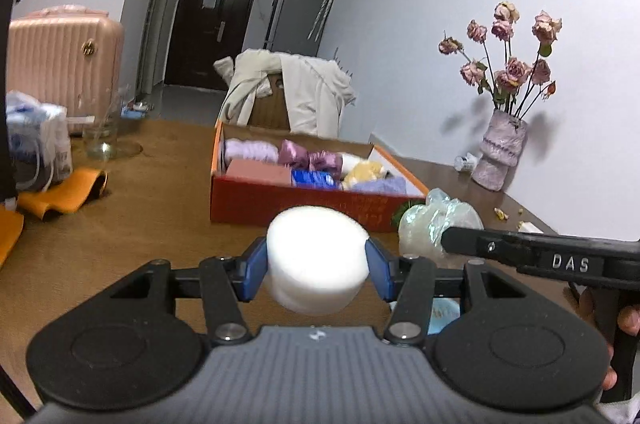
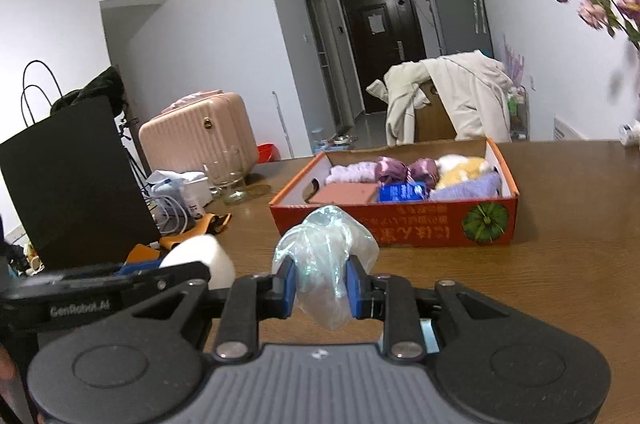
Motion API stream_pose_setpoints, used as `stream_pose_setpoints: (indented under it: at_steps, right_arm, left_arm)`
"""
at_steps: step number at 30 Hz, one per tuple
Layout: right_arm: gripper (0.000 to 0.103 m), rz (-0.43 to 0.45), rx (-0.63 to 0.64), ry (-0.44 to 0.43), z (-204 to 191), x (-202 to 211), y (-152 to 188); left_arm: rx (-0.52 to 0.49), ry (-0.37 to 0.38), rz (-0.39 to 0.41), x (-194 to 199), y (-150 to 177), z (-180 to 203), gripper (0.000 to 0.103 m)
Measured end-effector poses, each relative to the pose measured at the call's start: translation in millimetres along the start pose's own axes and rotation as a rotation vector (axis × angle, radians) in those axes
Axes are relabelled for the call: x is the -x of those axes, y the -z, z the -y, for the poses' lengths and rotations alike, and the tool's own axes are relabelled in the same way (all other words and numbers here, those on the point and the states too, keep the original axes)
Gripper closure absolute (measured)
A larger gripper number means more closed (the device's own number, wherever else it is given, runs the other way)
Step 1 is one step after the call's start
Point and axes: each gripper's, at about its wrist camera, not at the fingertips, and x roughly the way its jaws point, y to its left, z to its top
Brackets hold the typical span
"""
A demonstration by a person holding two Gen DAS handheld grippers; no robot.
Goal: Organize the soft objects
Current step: 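Carry the white puff with the left tool and clear packet with the right tool into the box, open both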
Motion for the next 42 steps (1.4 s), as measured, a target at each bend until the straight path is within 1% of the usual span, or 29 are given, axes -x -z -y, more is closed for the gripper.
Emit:
stream_pose_setpoints:
  at_steps: [2,3,4,6,7,9,11,14,17,20,22,23,25,26,28,31,32,33,34,35,36,37,38,40,42]
  right_arm:
    - [0.078,0.012,0.025,-0.016,-2,-8,-14]
    - [0.078,0.018,0.032,-0.034,-1,-16,-24]
    - [0.078,0.018,0.034,-0.051,1,-26,-33]
    - [0.078,0.007,0.036,-0.062,10,-55,-56]
    - [0.078,-0.007,0.032,-0.061,14,-70,-65]
    - [0.078,-0.058,0.009,-0.068,25,-107,-81]
    - [0.078,-0.115,-0.020,-0.094,35,-147,-92]
    - [0.078,-0.185,-0.092,-0.122,50,-201,-99]
    - [0.078,-0.258,-0.172,-0.156,64,-244,-95]
    - [0.078,-0.335,-0.202,-0.141,73,-277,-85]
    - [0.078,-0.348,-0.181,-0.124,71,-286,-80]
    - [0.078,-0.350,-0.140,-0.091,67,-288,-78]
    - [0.078,-0.344,-0.030,0.007,55,-289,-74]
    - [0.078,-0.340,-0.020,0.027,55,-288,-72]
    - [0.078,-0.372,-0.073,-0.010,67,-291,-71]
    - [0.077,-0.440,-0.186,-0.130,84,-297,-71]
    - [0.076,-0.445,-0.212,-0.159,86,-296,-71]
    - [0.074,-0.451,-0.229,-0.186,88,-295,-73]
    - [0.070,-0.449,-0.237,-0.203,88,-294,-74]
    - [0.065,-0.446,-0.233,-0.199,87,-293,-76]
    - [0.058,-0.443,-0.223,-0.188,86,-289,-77]
    - [0.056,-0.436,-0.214,-0.177,84,-285,-80]
    - [0.056,-0.429,-0.209,-0.167,84,-282,-82]
    - [0.056,-0.409,-0.194,-0.148,81,-271,-90]
    - [0.055,-0.368,-0.172,-0.126,77,-251,-101]
  left_arm:
    - [-0.019,0.029,0.022,-12,-20,-5,0.050]
    - [-0.026,0.034,0.020,-21,-30,-8,0.050]
    - [-0.038,0.031,0.009,-33,-40,-13,0.050]
    - [-0.084,0.005,-0.049,-64,-61,-19,0.050]
    - [-0.106,-0.011,-0.066,-78,-70,-21,0.050]
    - [-0.178,-0.016,-0.088,-106,-85,-25,0.049]
    - [-0.214,-0.043,-0.133,-137,-97,-31,0.049]
    - [-0.232,-0.036,-0.203,-177,-104,-44,0.049]
    - [-0.263,-0.049,-0.249,-206,-97,-53,0.049]
    - [-0.287,-0.050,-0.286,-229,-88,-59,0.049]
    - [-0.311,-0.061,-0.301,-241,-84,-59,0.048]
    - [-0.317,-0.064,-0.309,-248,-81,-59,0.049]
    - [-0.319,-0.052,-0.351,-259,-75,-61,0.049]
    - [-0.326,-0.046,-0.326,-258,-72,-61,0.047]
    - [-0.334,-0.042,-0.322,-257,-70,-62,0.045]
    - [-0.310,-0.018,-0.331,-256,-73,-66,0.043]
    - [-0.311,-0.017,-0.327,-254,-74,-67,0.036]
    - [-0.313,-0.030,-0.312,-251,-75,-67,0.034]
    - [-0.312,-0.028,-0.304,-248,-77,-68,0.032]
    - [-0.305,-0.021,-0.306,-246,-79,-68,0.031]
    - [-0.292,-0.013,-0.311,-242,-82,-70,0.030]
    - [-0.279,-0.008,-0.311,-239,-85,-70,0.029]
    - [-0.275,-0.008,-0.311,-235,-87,-70,0.029]
    - [-0.274,-0.033,-0.304,-226,-91,-67,0.027]
    - [-0.269,-0.051,-0.289,-214,-98,-65,0.027]
